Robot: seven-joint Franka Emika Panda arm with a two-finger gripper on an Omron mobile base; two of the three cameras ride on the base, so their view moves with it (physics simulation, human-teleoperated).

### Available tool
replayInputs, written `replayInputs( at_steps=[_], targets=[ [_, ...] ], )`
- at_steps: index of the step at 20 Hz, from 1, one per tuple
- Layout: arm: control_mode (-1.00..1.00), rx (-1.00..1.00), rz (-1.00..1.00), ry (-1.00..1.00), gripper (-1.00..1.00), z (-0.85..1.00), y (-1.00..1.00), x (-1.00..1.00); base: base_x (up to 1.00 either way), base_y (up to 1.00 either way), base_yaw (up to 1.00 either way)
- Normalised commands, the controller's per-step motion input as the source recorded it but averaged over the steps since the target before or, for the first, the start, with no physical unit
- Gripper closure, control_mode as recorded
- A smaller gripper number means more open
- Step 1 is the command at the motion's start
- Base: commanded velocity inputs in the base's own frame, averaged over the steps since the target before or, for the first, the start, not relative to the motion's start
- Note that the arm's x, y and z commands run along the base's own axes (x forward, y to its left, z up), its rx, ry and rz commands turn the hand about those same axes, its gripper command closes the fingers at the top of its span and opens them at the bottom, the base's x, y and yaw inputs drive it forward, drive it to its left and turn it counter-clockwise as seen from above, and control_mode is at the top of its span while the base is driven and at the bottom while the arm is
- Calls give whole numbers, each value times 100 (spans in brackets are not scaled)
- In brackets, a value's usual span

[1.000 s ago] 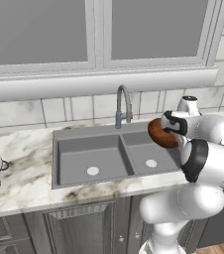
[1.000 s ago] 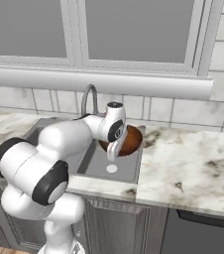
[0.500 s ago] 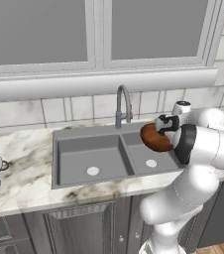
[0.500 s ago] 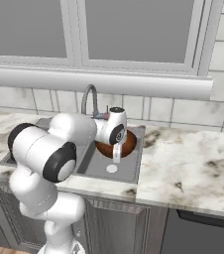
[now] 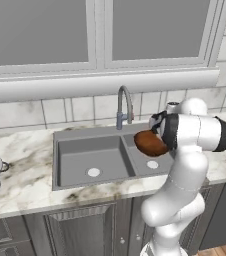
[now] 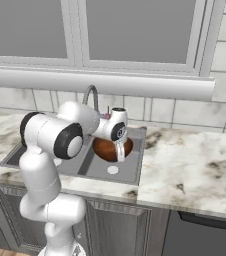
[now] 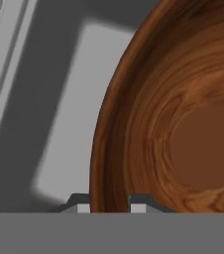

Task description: Place the colander in the left basin and the bowl in the right basin of the sink.

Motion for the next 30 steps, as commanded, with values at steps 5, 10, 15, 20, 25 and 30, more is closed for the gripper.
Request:
replayInputs(
  at_steps=[5,10,15,20,25,30],
  targets=[
    [-100,0,10,1,100,-35,0,24,0,0,0],
    [-100,0,10,0,100,-42,0,13,0,0,0],
    [-100,0,7,0,100,-34,0,20,0,0,0],
    [-100,0,5,0,100,-25,0,35,0,0,0],
    [-100,0,5,0,100,-29,0,14,0,0,0],
    [-100,0,5,0,100,-11,0,0,0,0,0]
  ],
)
